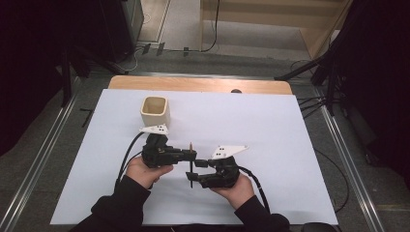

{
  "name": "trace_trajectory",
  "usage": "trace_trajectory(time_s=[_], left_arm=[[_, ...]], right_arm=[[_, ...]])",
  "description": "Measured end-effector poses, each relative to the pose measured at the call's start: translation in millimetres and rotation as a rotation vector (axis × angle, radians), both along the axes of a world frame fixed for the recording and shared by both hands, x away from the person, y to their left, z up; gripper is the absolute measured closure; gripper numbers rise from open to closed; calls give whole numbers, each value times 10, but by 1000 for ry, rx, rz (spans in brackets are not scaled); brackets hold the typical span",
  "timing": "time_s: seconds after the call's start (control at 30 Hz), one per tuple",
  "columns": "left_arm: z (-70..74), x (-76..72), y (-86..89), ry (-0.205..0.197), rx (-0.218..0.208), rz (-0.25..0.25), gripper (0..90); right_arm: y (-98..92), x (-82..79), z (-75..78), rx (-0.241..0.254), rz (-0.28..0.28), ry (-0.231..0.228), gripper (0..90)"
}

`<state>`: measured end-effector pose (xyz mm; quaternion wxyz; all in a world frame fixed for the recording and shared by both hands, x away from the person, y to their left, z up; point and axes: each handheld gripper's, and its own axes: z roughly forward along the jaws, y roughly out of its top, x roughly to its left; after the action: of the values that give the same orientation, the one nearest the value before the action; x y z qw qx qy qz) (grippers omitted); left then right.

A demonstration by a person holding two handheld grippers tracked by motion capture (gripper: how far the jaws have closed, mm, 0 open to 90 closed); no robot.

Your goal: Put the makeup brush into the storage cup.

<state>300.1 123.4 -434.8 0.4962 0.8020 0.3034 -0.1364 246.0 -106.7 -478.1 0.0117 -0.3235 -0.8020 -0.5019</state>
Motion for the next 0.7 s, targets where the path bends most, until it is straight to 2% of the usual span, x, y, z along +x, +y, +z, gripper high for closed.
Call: trace_trajectory(time_s=[0.23, 0.33, 0.43, 0.6, 0.67, 0.7], left_arm=[[17, 7, 32, -9, 21, -10, 838], [16, 0, 39, -12, 32, -9, 838], [29, -3, 65, -19, 36, -3, 838], [35, 3, 90, -26, 46, -4, 838], [35, 5, 94, -26, 48, -6, 838], [35, 5, 94, -26, 48, -6, 838]], right_arm=[[1, -3, -3, -51, 11, -44, 363], [-6, -2, -1, -53, 13, -50, 359], [-35, -2, 20, -59, 22, -77, 350], [-70, 17, 28, -67, 20, -84, 307], [-62, 18, 22, -102, 23, -105, 288], [-62, 18, 22, -102, 23, -105, 288]])
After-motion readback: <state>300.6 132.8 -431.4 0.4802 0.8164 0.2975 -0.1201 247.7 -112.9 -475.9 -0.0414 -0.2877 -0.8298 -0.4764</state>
